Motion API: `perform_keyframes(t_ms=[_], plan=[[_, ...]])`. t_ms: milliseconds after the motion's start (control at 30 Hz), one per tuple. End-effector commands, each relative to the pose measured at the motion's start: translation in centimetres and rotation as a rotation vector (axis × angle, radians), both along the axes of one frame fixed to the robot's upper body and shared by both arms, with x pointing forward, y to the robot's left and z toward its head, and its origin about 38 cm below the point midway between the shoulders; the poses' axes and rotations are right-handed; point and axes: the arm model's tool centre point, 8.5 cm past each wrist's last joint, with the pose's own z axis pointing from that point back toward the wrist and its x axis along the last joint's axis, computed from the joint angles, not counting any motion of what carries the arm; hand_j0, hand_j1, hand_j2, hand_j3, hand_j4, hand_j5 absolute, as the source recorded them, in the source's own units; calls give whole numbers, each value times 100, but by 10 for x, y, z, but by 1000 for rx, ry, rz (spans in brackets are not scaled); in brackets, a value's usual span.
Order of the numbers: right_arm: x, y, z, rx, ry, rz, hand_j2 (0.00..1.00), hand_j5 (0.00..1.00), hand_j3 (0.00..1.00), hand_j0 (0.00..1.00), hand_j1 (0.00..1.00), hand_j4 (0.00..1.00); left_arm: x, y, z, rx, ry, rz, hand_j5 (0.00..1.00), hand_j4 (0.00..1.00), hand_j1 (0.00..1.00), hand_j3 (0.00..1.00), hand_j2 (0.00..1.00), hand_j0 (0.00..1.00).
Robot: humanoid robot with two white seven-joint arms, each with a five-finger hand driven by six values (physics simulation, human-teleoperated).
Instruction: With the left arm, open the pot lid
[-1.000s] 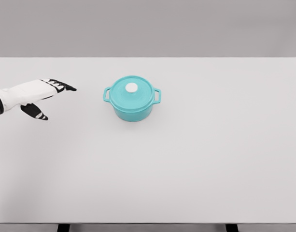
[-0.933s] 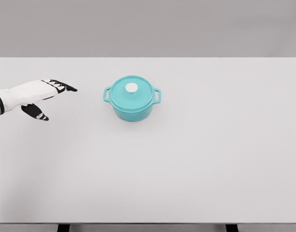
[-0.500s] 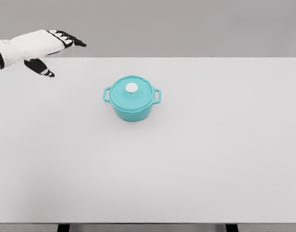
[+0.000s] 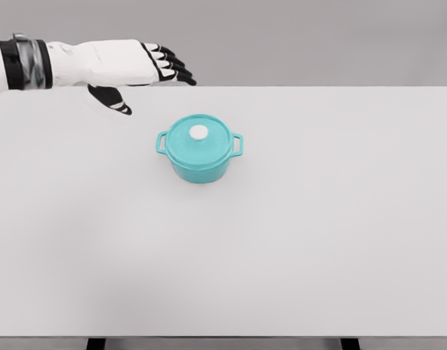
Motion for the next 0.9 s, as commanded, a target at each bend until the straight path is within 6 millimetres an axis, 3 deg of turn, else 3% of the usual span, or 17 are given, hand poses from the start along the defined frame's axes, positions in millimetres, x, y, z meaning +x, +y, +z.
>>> perform_keyframes(t_ms=[0, 100, 333, 433, 567, 733, 867], plan=[[0, 0, 0, 0, 0, 0, 100, 100, 100, 100, 100, 100, -6, -30, -3, -16, -3, -97, 100, 100, 100, 100, 100, 100], [0, 0, 0, 0, 0, 0, 100, 100, 100, 100, 100, 100, 14, -68, -33, 50, 36, -104, 100, 100, 100, 100, 100, 100], [0, 0, 0, 0, 0, 0, 100, 100, 100, 100, 100, 100, 22, -77, -64, 102, 93, -88, 100, 100, 100, 100, 100, 100], [0, 0, 0, 0, 0, 0, 100, 100, 100, 100, 100, 100, 33, -79, -88, 143, 134, -57, 100, 100, 100, 100, 100, 100], [0, 0, 0, 0, 0, 0, 100, 100, 100, 100, 100, 100, 36, -82, -92, 154, 136, -48, 98, 98, 98, 98, 98, 98], [0, 0, 0, 0, 0, 0, 100, 100, 100, 100, 100, 100, 35, -82, -92, 161, 136, -52, 85, 85, 85, 85, 85, 85], [0, 0, 0, 0, 0, 0, 100, 100, 100, 100, 100, 100, 35, -83, -92, 163, 135, -57, 84, 84, 84, 84, 84, 84]])
